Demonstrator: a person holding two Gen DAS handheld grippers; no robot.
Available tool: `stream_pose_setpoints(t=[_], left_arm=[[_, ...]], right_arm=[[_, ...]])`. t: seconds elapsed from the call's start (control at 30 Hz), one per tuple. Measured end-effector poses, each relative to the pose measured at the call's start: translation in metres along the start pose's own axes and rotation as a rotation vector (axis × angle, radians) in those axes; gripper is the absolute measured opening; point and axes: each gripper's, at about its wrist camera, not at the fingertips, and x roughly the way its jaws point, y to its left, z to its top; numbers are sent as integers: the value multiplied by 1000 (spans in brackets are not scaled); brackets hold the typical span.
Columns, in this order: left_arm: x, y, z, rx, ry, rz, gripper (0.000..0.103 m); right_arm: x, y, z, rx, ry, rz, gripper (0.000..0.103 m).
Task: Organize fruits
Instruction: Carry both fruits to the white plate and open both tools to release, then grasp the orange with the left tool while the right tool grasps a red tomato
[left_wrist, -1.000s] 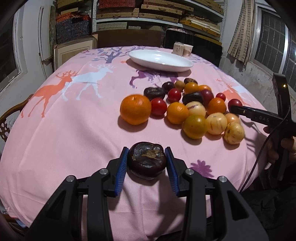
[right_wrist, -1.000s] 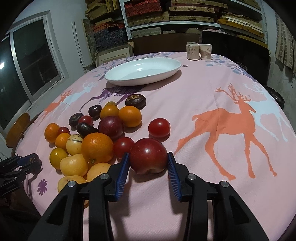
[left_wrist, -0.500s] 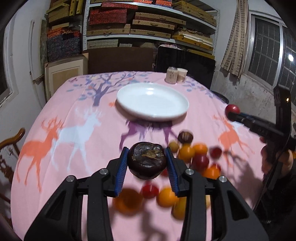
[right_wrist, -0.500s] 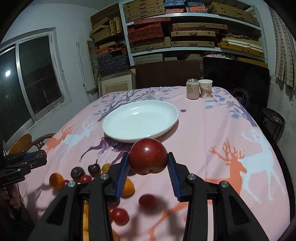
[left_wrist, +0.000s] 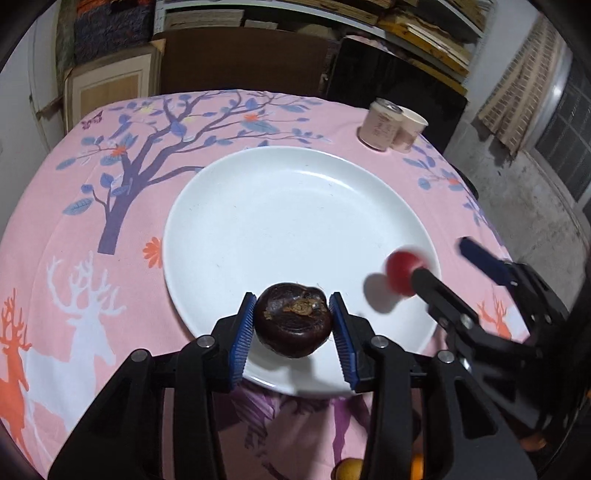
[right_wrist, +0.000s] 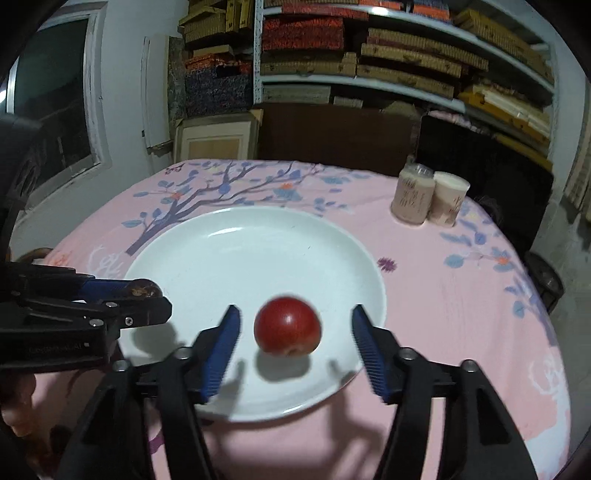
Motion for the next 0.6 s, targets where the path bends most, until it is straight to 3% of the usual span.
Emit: stream_pose_setpoints(t=[0.03, 0.07, 0.1, 0.13, 0.33, 0.6], left_arm=[[-5, 4, 2, -13, -18, -1, 51], [-15, 10, 1, -31, -56, 2, 66], [-27, 15, -2, -46, -95, 7, 75], [-38, 17, -5, -54, -122, 7, 77], [-94, 21, -53, -25, -136, -19, 80], [-153, 26, -170, 126, -129, 45, 82]], right_arm=[[-7, 0, 1, -1, -13, 7, 71], [-15, -4, 0, 13, -22, 24, 71], [-22, -7, -1, 29, -28, 43, 71], [-30, -10, -3, 41, -28, 60, 71], [-80, -14, -38, 49, 16, 62, 71], [-148, -24, -111, 142, 38, 70, 75]])
